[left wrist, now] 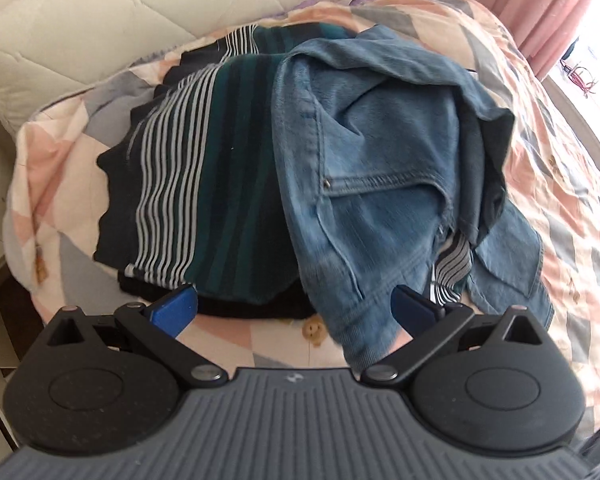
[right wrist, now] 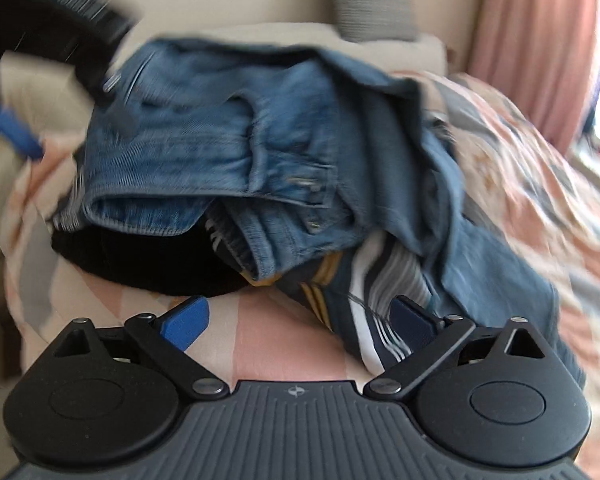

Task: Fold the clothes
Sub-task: 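Close the right gripper on the jeans waistband while the left gripper grasps a jeans leg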

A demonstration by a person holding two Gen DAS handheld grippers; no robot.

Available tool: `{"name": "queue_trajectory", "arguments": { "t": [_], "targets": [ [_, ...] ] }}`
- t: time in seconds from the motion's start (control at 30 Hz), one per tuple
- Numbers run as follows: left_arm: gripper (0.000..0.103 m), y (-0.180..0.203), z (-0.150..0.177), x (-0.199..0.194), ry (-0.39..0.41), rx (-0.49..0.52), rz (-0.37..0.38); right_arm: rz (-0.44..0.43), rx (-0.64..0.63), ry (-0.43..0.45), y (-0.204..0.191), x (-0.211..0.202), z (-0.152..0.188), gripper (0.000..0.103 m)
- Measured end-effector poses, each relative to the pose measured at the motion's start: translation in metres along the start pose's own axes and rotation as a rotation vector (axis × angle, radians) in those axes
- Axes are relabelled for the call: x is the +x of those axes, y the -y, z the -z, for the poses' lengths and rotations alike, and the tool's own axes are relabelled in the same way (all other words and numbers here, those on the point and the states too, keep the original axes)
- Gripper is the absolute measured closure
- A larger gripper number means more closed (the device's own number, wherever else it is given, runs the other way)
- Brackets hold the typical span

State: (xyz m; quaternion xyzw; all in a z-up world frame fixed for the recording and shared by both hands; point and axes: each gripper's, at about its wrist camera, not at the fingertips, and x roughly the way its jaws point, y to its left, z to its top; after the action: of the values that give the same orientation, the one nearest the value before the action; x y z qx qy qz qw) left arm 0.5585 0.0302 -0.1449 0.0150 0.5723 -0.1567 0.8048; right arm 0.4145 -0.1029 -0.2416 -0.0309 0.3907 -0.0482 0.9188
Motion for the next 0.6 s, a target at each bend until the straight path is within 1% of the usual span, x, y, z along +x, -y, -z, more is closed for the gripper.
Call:
{"name": "queue_trajectory", "arguments": {
  "t": [0.07, 0.13, 0.17, 0.2, 0.23, 0.27, 0.3, 0.33, 0.37, 0.4, 0.43, 0.47, 0.5, 0.6],
  "targets": [
    [0.006, -0.003, -0.008, 0.011, -0.016, -0.010, 0.021, 0.022, -0.072, 0.025, -0.014, 0.017, -0.002, 0.011],
    [0.007, -0.004, -0.016, 0.019, -0.025, -0.010, 0.041, 0.054, -0.151, 0.059, -0.029, 0.034, -0.003, 0.012],
    [0.010, -0.003, -0.020, 0.022, -0.024, -0.007, 0.046, 0.073, -0.188, 0.068, -0.035, 0.043, -0.004, 0.016],
    [0.014, -0.002, -0.024, 0.024, -0.020, -0.003, 0.052, 0.091, -0.221, 0.073, -0.040, 0.052, -0.004, 0.021],
    [0.017, -0.001, -0.028, 0.025, -0.016, 0.003, 0.058, 0.098, -0.242, 0.077, -0.043, 0.060, -0.005, 0.023],
    [0.025, 0.000, -0.031, 0.026, -0.013, 0.009, 0.064, 0.102, -0.259, 0.077, -0.045, 0.068, -0.004, 0.028],
    [0.034, 0.002, -0.035, 0.027, -0.009, 0.015, 0.071, 0.117, -0.282, 0.065, -0.047, 0.077, -0.004, 0.032],
    [0.042, 0.003, -0.038, 0.028, -0.007, 0.019, 0.083, 0.143, -0.313, 0.056, -0.048, 0.084, -0.003, 0.038],
    [0.061, 0.004, -0.041, 0.029, -0.007, 0.018, 0.103, 0.156, -0.338, 0.057, -0.047, 0.087, -0.003, 0.053],
    [0.071, 0.005, -0.044, 0.028, -0.010, 0.013, 0.120, 0.151, -0.343, 0.060, -0.044, 0.086, -0.004, 0.060],
    [0.072, 0.006, -0.046, 0.027, -0.005, 0.009, 0.123, 0.125, -0.322, 0.060, -0.036, 0.080, -0.006, 0.062],
    [0.083, 0.007, -0.046, 0.024, 0.010, 0.009, 0.119, 0.099, -0.300, 0.061, -0.028, 0.075, -0.008, 0.066],
    [0.096, 0.008, -0.046, 0.019, 0.026, 0.015, 0.122, 0.080, -0.276, 0.061, -0.018, 0.066, -0.011, 0.069],
    [0.098, 0.010, -0.045, -0.001, 0.072, 0.034, 0.147, 0.074, -0.254, 0.082, 0.008, 0.031, -0.017, 0.073]
  ]
}}
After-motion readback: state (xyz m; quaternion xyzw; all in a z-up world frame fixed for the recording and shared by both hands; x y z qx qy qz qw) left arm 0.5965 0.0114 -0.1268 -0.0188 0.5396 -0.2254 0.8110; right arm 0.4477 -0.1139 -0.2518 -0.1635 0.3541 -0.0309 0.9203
